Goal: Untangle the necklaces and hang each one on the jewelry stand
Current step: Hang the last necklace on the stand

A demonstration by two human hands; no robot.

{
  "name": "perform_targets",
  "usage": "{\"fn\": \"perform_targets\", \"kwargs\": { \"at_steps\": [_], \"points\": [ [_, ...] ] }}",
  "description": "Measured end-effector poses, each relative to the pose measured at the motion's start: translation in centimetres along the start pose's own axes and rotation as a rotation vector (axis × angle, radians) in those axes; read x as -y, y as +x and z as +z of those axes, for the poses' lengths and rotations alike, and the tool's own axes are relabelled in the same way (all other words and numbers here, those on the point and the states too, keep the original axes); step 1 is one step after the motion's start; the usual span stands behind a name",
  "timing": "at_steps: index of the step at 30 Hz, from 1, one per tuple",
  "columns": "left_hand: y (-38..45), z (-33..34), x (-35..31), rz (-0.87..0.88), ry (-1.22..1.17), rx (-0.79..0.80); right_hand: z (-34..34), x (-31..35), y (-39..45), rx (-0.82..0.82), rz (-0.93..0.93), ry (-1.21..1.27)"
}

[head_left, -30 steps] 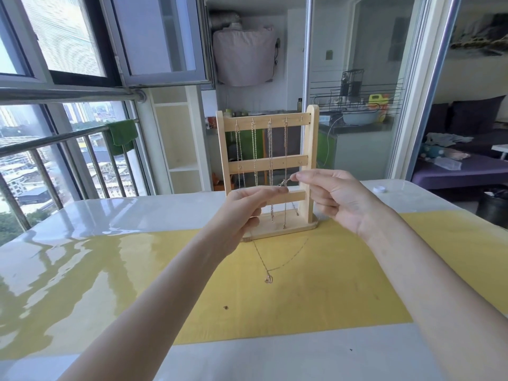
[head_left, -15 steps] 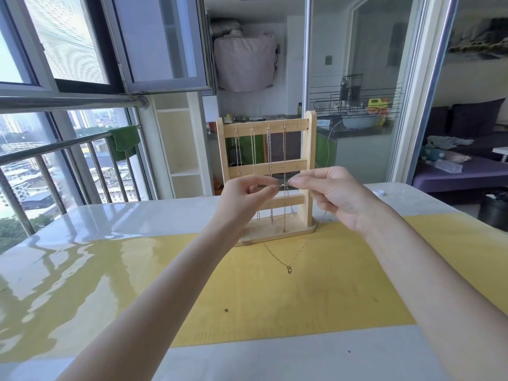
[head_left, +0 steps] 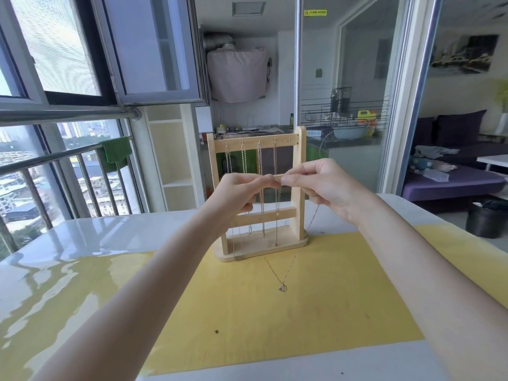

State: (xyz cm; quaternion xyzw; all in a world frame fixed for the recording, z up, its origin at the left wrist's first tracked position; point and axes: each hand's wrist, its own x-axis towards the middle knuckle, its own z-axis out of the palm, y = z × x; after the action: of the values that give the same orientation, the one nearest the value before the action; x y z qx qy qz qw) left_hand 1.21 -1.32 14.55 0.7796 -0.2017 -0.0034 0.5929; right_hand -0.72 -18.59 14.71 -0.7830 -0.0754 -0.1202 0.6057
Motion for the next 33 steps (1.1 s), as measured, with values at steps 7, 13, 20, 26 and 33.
{"fn": "perform_targets", "kwargs": {
  "at_steps": [7, 13, 20, 26, 33],
  "points": [
    [4.5, 0.9, -1.4, 0.073, -0.053, -0.036, -1.9, 1.2, 4.1, -0.051, -0.011, 0.096],
    [8.6, 1.8, -0.6, 0.13, -0.026, -0.166, -2.8, 1.3, 8.4, -0.215, -0.038, -0.033],
    [11.8, 2.8, -0.2, 0.163, 0.046, -0.213, -3.0, 1.1, 12.0, -0.337, -0.237, -0.378],
    [12.4, 3.1, 1.3, 0.212, 0.088, -0.234, -2.6, -0.7, 13.9, -0.43, -0.265, -0.52],
    [12.6, 3.6, 2.9, 0.216, 0.154, -0.162, -2.8, -3.2, 12.9, -0.383, -0.297, -0.398]
  ]
}}
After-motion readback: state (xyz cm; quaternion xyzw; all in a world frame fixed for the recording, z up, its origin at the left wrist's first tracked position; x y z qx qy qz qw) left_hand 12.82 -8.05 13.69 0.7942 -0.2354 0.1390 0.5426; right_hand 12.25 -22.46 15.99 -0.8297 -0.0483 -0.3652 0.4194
